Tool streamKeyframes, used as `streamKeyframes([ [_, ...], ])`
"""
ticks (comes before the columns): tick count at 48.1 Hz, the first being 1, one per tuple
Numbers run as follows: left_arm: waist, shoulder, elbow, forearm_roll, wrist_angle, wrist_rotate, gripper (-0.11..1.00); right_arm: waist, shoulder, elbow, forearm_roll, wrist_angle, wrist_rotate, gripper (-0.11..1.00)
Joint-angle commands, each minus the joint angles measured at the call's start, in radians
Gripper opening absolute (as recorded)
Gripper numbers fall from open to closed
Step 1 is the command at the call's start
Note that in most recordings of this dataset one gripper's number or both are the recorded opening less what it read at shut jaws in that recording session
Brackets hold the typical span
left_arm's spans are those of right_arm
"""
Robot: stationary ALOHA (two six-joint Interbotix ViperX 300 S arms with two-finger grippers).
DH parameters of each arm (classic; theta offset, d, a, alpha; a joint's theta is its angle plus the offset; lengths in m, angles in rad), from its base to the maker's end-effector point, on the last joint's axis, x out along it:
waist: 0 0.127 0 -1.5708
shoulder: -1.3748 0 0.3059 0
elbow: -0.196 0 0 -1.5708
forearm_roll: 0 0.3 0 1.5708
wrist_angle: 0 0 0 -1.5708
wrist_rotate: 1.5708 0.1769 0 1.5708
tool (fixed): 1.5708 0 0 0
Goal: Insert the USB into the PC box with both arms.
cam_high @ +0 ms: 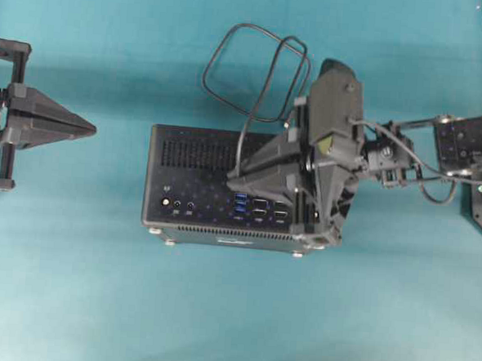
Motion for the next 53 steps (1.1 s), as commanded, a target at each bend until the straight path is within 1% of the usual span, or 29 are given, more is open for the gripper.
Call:
streamKeyframes([
  [1,0.000,0.003,-0.028,0.003,-0.009,-0.002,0.00,0.029,0.014,0.012,0.012,0.011,0.011,0.11],
  [7,0.000,0.003,-0.028,0.002,-0.009,-0.002,0.00,0.011,0.014,0.012,0.012,0.011,0.006,0.11],
  [19,0.000,0.003,-0.028,0.003,-0.009,-0.002,0.00,-0.028,0.012,0.012,-0.011,0.026,0.002,0.11],
  [26,0.000,0.003,-0.028,0.002,-0.008,-0.002,0.00,-0.020,0.014,0.014,-0.008,0.026,0.005,0.11],
  [38,0.000,0.003,-0.026,0.002,-0.009,-0.002,0.00,0.025,0.018,0.017,0.017,0.025,0.009,0.11],
  [46,-0.002,0.002,-0.026,0.002,-0.008,0.000,0.00,0.012,0.018,0.015,0.015,0.025,0.008,0.11],
  [53,0.000,0.003,-0.028,0.002,-0.008,-0.002,0.00,-0.015,0.015,0.017,0.006,0.026,0.002,0.11],
])
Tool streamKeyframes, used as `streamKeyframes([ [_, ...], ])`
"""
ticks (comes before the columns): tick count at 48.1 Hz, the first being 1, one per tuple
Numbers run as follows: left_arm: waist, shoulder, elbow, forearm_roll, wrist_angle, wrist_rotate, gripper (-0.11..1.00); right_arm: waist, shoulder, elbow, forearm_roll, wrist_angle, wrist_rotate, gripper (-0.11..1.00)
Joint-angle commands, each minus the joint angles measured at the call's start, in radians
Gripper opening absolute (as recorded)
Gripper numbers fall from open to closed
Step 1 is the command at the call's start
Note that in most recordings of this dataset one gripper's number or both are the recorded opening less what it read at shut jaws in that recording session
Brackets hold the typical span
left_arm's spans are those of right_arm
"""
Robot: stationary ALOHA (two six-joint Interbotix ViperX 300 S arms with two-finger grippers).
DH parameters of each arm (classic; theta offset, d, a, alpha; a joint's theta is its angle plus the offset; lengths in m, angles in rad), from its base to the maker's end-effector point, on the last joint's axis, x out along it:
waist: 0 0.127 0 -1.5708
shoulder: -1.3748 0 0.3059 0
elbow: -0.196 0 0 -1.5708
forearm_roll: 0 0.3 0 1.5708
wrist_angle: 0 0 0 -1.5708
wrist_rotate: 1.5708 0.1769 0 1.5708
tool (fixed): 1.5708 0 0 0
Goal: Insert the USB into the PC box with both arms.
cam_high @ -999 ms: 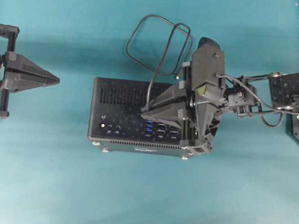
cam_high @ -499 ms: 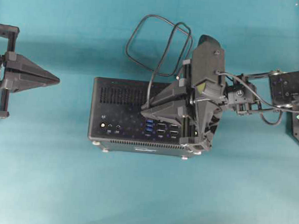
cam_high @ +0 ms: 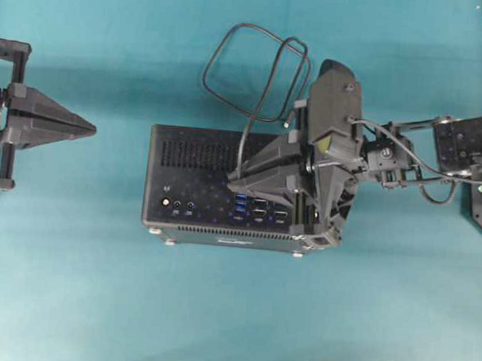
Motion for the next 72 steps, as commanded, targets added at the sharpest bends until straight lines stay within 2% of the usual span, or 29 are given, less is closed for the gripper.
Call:
streamKeyframes([
  [1,0.000,0.003,-0.028,0.003,-0.008,-0.002,0.00,-0.009,0.015,0.015,-0.008,0.021,0.003,0.11],
  [8,0.000,0.005,-0.028,0.005,-0.008,0.000,0.00,-0.015,0.017,0.015,-0.012,0.021,0.005,0.11],
  [23,0.000,0.005,-0.028,0.005,-0.008,-0.002,0.00,0.034,0.018,0.017,0.011,0.021,0.011,0.11],
  [41,0.000,0.005,-0.028,0.005,-0.009,-0.002,0.00,-0.009,0.014,0.015,0.000,0.021,0.003,0.11],
  [66,0.000,0.005,-0.029,0.003,-0.008,-0.002,0.00,0.017,0.011,0.012,0.009,0.017,0.011,0.12],
  [72,-0.002,0.005,-0.029,0.003,-0.009,0.000,0.00,0.012,0.011,0.008,0.009,0.021,0.011,0.17],
])
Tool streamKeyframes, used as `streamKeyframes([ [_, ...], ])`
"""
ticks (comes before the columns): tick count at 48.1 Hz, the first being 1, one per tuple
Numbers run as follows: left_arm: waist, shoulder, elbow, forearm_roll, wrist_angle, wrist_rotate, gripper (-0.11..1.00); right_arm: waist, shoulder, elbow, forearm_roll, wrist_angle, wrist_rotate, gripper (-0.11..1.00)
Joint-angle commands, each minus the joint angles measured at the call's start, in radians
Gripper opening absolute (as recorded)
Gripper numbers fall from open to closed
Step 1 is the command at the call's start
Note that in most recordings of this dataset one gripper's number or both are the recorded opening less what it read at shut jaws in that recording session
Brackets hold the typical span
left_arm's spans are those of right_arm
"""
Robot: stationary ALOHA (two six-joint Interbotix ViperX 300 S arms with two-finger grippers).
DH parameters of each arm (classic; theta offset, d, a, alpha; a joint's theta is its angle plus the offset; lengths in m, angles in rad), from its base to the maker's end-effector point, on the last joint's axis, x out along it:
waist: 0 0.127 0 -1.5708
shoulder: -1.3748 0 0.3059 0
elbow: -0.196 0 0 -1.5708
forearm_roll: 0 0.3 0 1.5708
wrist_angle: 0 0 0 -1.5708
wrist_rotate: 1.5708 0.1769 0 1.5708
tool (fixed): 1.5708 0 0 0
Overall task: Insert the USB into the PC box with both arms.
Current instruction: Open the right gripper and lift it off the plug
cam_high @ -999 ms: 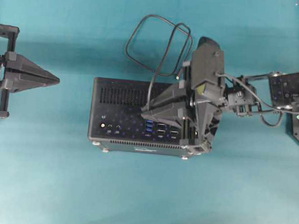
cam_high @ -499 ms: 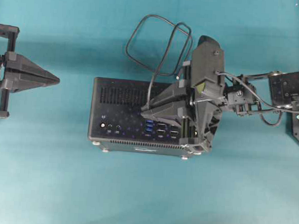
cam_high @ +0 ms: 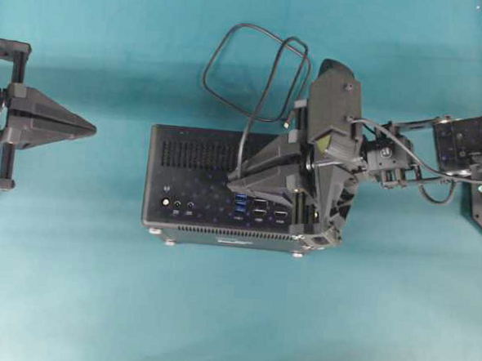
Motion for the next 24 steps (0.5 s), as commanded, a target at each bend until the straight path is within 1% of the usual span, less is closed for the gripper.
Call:
streamKeyframes([
  [1,0.000,0.005,-0.029,0.002,-0.009,0.000,0.00,0.008,0.009,0.006,0.005,0.021,0.011,0.19],
  [6,-0.002,0.003,-0.029,0.002,-0.009,0.000,0.00,0.006,0.009,-0.002,0.003,0.021,0.011,0.30],
  [15,0.000,0.003,-0.031,0.002,-0.009,0.000,0.00,0.000,0.005,-0.018,-0.002,0.021,0.006,0.63],
  [17,-0.002,0.003,-0.031,0.002,-0.009,0.000,0.00,0.000,0.002,-0.021,-0.005,0.021,0.005,0.68],
  [19,-0.002,0.003,-0.031,0.003,-0.009,0.000,0.00,-0.002,-0.003,-0.025,-0.009,0.021,0.005,0.70],
  [24,-0.002,0.003,-0.031,0.002,-0.009,0.000,0.00,-0.002,-0.017,-0.034,-0.012,0.029,0.005,0.70],
])
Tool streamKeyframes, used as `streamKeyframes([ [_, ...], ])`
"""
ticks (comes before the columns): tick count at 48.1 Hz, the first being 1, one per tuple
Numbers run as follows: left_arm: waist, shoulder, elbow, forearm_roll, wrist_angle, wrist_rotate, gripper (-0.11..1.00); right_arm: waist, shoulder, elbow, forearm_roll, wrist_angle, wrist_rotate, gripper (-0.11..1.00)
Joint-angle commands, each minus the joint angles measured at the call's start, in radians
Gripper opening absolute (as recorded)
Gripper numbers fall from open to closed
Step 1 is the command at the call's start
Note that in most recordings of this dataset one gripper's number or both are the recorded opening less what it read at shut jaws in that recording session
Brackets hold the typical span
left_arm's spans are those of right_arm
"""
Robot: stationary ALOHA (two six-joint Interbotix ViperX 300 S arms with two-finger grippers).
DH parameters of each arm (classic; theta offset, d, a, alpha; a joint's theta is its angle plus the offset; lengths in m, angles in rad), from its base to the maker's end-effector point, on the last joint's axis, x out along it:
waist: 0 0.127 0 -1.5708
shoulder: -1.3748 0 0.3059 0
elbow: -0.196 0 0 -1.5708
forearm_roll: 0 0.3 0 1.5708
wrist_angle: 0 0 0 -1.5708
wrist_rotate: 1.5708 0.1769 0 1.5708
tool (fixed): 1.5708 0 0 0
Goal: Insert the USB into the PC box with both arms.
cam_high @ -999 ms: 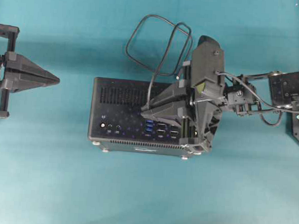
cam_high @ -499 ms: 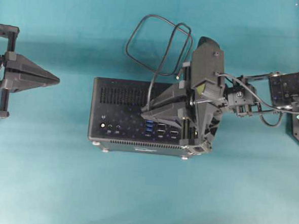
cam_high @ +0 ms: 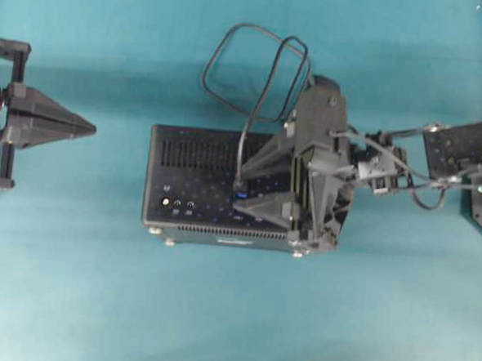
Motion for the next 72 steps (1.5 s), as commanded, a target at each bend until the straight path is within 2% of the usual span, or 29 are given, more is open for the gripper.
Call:
streamKeyframes([
  [1,-0.002,0.003,-0.028,0.003,-0.008,0.000,0.00,-0.002,-0.035,-0.034,-0.003,0.006,0.003,0.70],
  [7,-0.002,0.003,-0.028,0.002,-0.009,0.000,0.00,0.003,-0.058,-0.066,-0.006,0.098,0.002,0.70],
  [13,-0.002,0.005,-0.026,0.003,-0.008,0.000,0.00,0.012,-0.066,-0.110,-0.028,0.253,-0.002,0.70],
  [20,-0.002,0.003,-0.026,0.003,-0.009,0.002,0.00,0.021,-0.072,-0.143,-0.048,0.345,-0.005,0.70],
  [34,-0.011,0.003,-0.026,0.002,-0.009,0.002,0.00,0.032,-0.135,-0.130,-0.049,0.388,-0.005,0.70],
  [53,-0.043,0.000,-0.028,0.003,-0.011,0.000,0.00,0.040,-0.308,-0.020,-0.049,0.414,-0.003,0.70],
  [66,-0.060,-0.002,-0.031,0.002,-0.012,0.000,0.00,0.040,-0.431,0.055,-0.087,0.425,-0.003,0.70],
  [72,-0.060,-0.002,-0.032,0.003,-0.012,0.000,0.00,0.040,-0.465,0.087,-0.091,0.423,-0.003,0.70],
])
